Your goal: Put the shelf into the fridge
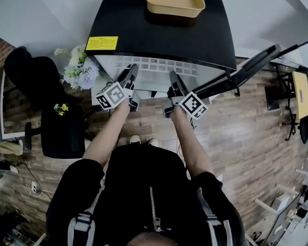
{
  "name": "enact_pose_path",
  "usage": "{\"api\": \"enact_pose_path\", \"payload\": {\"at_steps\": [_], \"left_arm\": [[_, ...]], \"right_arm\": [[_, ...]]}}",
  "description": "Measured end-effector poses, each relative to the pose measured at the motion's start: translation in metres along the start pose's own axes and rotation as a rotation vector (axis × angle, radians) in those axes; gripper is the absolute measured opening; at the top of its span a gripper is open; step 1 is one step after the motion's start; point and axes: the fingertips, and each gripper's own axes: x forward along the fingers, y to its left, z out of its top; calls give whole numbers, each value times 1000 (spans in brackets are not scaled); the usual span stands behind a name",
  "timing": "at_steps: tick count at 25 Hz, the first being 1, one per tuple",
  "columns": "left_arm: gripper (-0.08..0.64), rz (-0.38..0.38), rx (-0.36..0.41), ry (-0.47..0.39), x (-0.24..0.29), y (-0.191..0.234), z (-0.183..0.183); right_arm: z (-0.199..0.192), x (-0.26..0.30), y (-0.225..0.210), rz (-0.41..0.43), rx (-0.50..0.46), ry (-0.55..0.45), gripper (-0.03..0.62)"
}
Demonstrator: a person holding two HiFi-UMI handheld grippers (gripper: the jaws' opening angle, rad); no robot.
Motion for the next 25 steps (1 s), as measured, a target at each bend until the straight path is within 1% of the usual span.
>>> {"api": "enact_pose_path", "payload": {"at_steps": [3, 5, 8, 10, 11, 17, 19, 22, 25], "left_arm": [[135, -11, 22, 14, -4, -3, -1], [140, -7, 63, 25, -12, -4, -4], [132, 14, 152, 58, -29, 0, -15], [90, 45, 230, 86, -41, 6, -22], [63, 62, 270, 97, -48, 9, -24], [40, 140, 484, 155, -83, 15, -28], [38, 149, 522, 160, -94, 13, -25], [34, 147, 554, 166, -109, 7, -21], [32, 142, 630, 170, -121, -5, -17]], "right_arm": [[1, -2, 3, 3, -38, 14, 81], [-1, -7, 5, 5, -74, 27, 84], [-11, -17, 5, 1, -158, 65, 83], [-19, -25, 4, -16, -240, 92, 77], [-22, -30, 3, -26, -280, 103, 59], [-35, -58, -5, -82, -485, 140, 9], [-36, -65, 1, -84, -550, 140, 8], [-33, -75, 13, -96, -626, 126, 8], [-37, -85, 15, -100, -673, 123, 8]]}}
